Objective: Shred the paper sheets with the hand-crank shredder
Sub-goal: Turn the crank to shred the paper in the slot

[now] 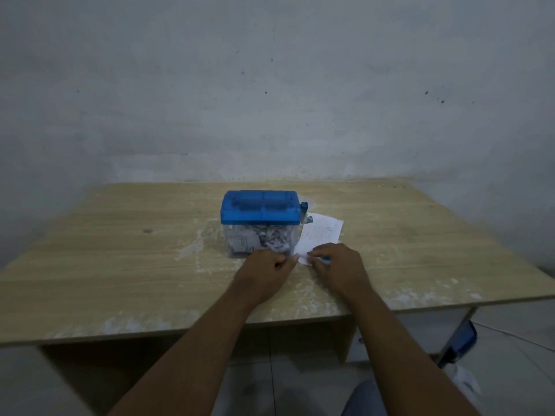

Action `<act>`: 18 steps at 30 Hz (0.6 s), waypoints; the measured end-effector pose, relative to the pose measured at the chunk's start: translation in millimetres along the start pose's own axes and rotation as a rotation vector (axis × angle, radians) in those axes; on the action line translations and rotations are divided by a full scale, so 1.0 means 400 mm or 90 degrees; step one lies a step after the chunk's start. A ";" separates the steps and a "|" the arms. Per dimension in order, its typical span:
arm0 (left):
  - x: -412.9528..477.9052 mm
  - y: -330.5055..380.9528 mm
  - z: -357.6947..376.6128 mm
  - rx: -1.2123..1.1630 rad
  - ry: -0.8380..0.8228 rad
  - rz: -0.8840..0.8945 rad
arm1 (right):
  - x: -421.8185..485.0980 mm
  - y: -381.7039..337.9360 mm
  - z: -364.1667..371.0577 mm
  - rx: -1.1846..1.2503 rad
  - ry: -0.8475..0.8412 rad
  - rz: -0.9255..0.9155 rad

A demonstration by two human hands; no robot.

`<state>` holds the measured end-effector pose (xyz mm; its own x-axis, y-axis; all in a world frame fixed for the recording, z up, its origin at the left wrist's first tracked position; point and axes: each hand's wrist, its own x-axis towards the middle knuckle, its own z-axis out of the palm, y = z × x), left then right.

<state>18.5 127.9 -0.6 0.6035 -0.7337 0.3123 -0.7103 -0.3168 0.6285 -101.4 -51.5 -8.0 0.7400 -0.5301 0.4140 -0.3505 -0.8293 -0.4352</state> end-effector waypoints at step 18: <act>0.030 0.066 -0.053 -0.346 -0.086 -0.222 | -0.071 -0.046 -0.030 0.063 0.267 -0.323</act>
<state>14.5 123.6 34.8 0.6898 -0.7226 -0.0444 -0.1761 -0.2269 0.9579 -122.8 -23.3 -2.2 0.5063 -0.1185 0.8542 0.0515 -0.9846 -0.1671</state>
